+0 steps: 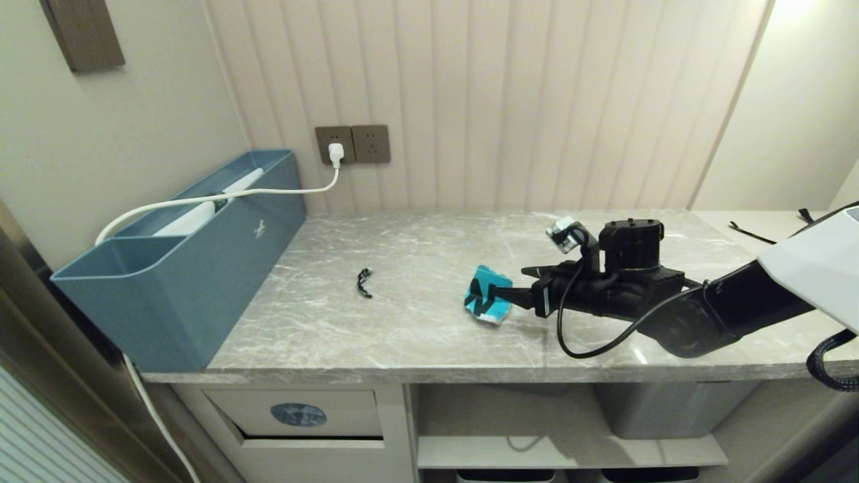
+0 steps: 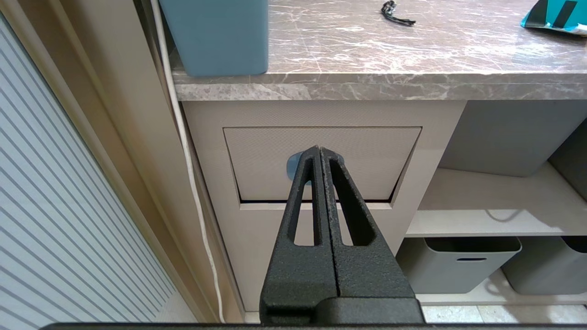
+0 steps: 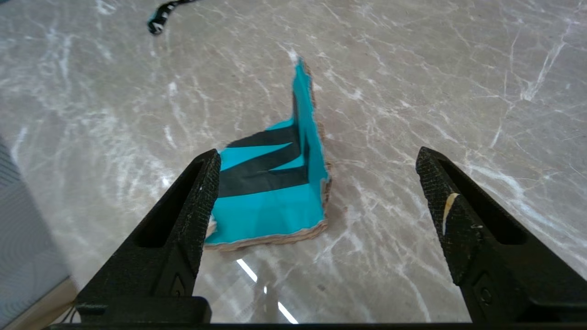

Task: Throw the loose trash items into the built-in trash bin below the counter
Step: Pick up the garbage

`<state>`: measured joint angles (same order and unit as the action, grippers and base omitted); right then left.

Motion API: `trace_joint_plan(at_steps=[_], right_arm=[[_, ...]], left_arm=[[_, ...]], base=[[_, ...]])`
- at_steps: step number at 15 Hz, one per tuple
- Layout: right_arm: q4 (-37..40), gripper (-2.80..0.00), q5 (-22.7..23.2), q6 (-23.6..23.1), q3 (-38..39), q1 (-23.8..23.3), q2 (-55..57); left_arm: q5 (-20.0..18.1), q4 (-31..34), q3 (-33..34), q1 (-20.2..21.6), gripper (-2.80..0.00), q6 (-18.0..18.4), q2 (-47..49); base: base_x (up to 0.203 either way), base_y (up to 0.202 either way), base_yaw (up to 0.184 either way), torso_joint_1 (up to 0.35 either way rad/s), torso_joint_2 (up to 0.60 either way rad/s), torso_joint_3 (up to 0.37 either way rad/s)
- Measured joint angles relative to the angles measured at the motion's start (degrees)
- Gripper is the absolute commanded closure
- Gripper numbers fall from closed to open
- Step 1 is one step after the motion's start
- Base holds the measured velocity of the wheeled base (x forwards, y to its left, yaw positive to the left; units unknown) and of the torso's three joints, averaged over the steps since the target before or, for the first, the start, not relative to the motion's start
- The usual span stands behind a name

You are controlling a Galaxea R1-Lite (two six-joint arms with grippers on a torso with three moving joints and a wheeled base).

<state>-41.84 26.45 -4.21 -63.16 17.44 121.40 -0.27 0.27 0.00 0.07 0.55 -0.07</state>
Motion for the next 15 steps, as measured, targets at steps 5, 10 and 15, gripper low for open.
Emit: trace_joint_plan(at_steps=[5,10,15], right_arm=[[0.0,-2.8,-0.8,-0.1,-3.2,-0.2,3.2],[-1.8,0.0,-1.1,-0.5,-4.0,-0.1,4.8],[-4.1,0.0,-1.1,-0.5,-3.5,0.0,5.6]], left_arm=[[0.0,0.0,0.0,0.0,0.0,-0.1,0.0],[0.0,0.0,0.0,0.0,0.0,-0.1,0.0],[0.0,0.0,0.0,0.0,0.0,-0.1,0.0]], base=[[0.0,0.0,0.0,0.0,0.0,0.0],[0.0,0.0,0.0,0.0,0.0,0.0],[0.0,0.0,0.0,0.0,0.0,0.0]])
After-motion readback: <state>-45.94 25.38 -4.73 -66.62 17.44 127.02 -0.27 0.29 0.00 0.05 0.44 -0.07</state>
